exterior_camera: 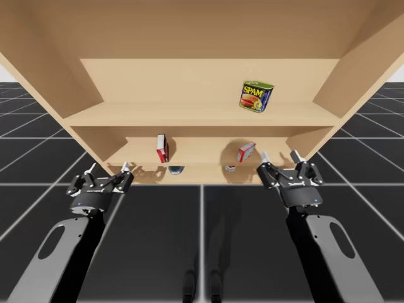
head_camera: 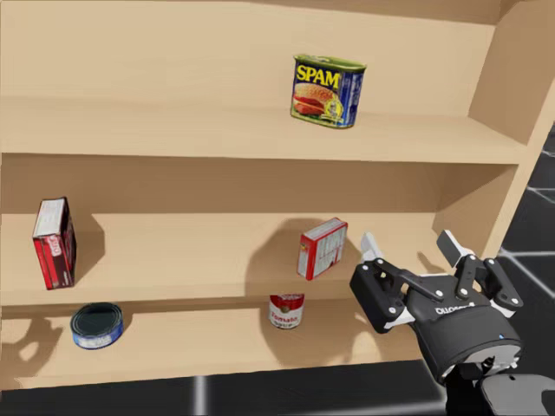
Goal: Find the gelatin box on the shelf and bring it to me.
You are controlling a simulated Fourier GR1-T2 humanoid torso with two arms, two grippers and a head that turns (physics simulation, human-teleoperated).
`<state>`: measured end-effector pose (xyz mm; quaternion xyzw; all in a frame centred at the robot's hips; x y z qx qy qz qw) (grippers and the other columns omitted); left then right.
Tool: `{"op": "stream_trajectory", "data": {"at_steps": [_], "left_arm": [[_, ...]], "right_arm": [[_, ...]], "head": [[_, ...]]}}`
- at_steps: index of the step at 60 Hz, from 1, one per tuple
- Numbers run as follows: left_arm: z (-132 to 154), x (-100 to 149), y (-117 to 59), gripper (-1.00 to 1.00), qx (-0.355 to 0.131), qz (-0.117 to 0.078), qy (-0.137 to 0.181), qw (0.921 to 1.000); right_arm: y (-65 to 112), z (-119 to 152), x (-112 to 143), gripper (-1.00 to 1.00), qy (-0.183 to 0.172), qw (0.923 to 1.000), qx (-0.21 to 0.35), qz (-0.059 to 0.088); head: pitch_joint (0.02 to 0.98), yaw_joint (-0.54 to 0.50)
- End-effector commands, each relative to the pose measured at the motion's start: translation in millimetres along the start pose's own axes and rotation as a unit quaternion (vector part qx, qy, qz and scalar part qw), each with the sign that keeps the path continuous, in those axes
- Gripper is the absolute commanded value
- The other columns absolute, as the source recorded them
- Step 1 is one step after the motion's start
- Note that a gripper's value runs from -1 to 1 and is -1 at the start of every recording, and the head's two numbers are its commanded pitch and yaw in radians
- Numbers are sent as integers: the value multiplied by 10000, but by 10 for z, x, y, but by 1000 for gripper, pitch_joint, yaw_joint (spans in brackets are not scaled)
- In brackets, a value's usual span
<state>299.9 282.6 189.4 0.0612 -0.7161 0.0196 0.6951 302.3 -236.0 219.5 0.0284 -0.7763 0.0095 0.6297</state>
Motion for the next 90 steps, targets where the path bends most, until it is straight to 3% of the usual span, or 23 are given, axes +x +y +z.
{"op": "stream_trajectory", "data": {"at_steps": [1,8,13,20,26,32,37,41,47,52,57,62,70,71,80,83,85,88,90], "left_arm": [[-3,-7,-25,-1000,-43,-12,8,10000],[-5,-16,-41,-1000,-48,-16,10,10000],[-9,-22,-48,-1000,-40,-19,14,10000],[-7,-24,-47,-1000,-8,9,32,10000],[-10,-25,-42,-1000,-8,32,42,10000],[-15,-28,-37,-1000,2,41,59,10000],[-11,-27,-34,-1000,14,53,71,10000],[-11,-27,-33,-1000,20,56,73,10000],[-10,-24,-23,-1000,37,59,75,9999],[-7,-22,-21,-1000,53,58,72,9999],[-10,-23,-18,-1000,66,40,64,9999],[-13,-28,-11,-1000,84,35,70,9999],[-6,-28,-3,-1000,112,57,80,9999],[-7,-28,-3,-1000,113,61,75,9999],[-11,-25,-1,-1000,98,59,54,9999],[-15,-27,2,-1000,98,58,44,9999],[-14,-26,2,-1000,98,60,37,9999],[-14,-26,3,-1000,95,64,36,9999],[-13,-26,2,-1000,93,66,32,9999]], "right_arm": [[-3,-6,-14,-1000,18,10000,0,14],[-4,-2,-18,-1000,29,10000,13,-16],[7,15,24,-1000,25,9998,100,-150],[1,74,211,-1000,26,9975,364,-610],[29,113,342,-1000,145,9946,780,-674],[105,134,397,-1000,346,9894,1302,-534],[192,125,392,-1000,464,9853,1632,-216],[248,98,357,-1000,505,9832,1755,-66],[294,36,267,-1000,557,9813,1841,-29],[296,-47,154,-1000,714,9805,1826,-83],[287,-134,59,-1000,771,9812,1769,-16],[262,-280,-101,-1000,828,9834,1598,246],[260,-458,-270,-1000,983,9824,1572,233],[254,-504,-298,-1000,971,9834,1499,317],[233,-701,-374,-1000,1114,9837,1378,299],[222,-767,-405,-1000,1139,9839,1328,364],[208,-813,-428,-1000,1198,9831,1349,315],[190,-866,-460,-1000,1208,9828,1335,404],[184,-892,-473,-1000,1220,9829,1327,383]], "head": [[571,-249],[589,-277],[581,-268],[568,-261],[567,-271],[564,-281],[563,-285],[562,-290],[558,-297],[559,-294],[562,-290],[566,-290],[577,-287],[579,-287],[585,-286],[586,-286],[585,-285],[585,-285],[584,-283]]}}
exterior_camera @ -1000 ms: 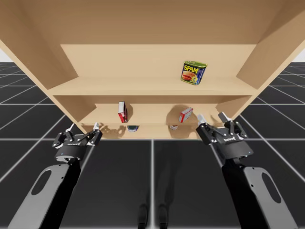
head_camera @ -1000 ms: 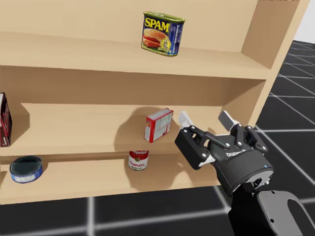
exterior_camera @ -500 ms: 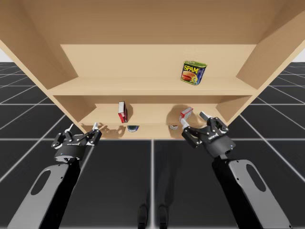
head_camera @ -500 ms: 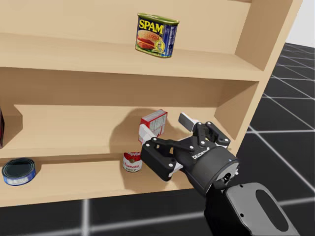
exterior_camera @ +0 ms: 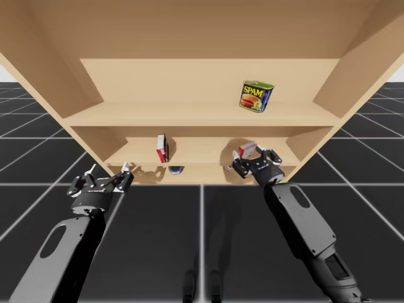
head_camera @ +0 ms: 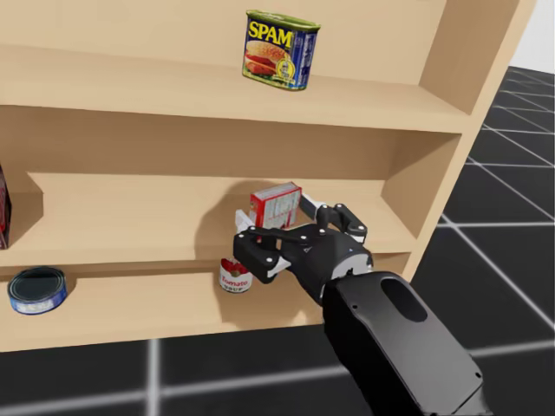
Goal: Find the gelatin box on the shelf and bring it to me.
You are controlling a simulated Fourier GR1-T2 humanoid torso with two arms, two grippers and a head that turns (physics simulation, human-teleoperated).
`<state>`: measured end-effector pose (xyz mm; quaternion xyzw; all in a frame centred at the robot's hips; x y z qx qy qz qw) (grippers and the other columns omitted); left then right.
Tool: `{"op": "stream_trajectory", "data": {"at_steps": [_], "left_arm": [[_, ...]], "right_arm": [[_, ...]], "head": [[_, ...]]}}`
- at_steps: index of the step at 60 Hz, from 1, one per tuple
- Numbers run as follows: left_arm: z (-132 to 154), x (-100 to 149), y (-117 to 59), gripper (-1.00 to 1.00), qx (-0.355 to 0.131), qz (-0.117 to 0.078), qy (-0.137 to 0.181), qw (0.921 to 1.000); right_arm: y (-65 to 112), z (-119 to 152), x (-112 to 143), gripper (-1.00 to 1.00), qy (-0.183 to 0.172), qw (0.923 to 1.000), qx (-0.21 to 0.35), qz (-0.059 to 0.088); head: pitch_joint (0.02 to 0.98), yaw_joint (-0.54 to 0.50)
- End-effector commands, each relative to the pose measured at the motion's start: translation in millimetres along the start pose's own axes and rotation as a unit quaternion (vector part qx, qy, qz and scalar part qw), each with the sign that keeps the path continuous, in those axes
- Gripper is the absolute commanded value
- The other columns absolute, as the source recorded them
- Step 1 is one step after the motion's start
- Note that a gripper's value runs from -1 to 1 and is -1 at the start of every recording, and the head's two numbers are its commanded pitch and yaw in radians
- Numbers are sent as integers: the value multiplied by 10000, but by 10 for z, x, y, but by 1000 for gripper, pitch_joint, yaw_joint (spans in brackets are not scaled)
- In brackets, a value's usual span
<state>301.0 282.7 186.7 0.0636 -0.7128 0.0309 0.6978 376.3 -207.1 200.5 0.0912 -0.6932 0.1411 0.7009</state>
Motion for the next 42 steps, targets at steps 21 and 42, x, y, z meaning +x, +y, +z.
{"op": "stream_trajectory", "data": {"at_steps": [21,42], "left_arm": [[5,2,-6,-1000,-10,-6,-35,10000],[12,12,-16,-1000,-13,-4,-46,10000]], "right_arm": [[-106,-56,-59,1000,136,9998,-74,-82],[95,848,378,1000,-562,9984,43,24]], "head": [[572,-279],[561,-281]]}}
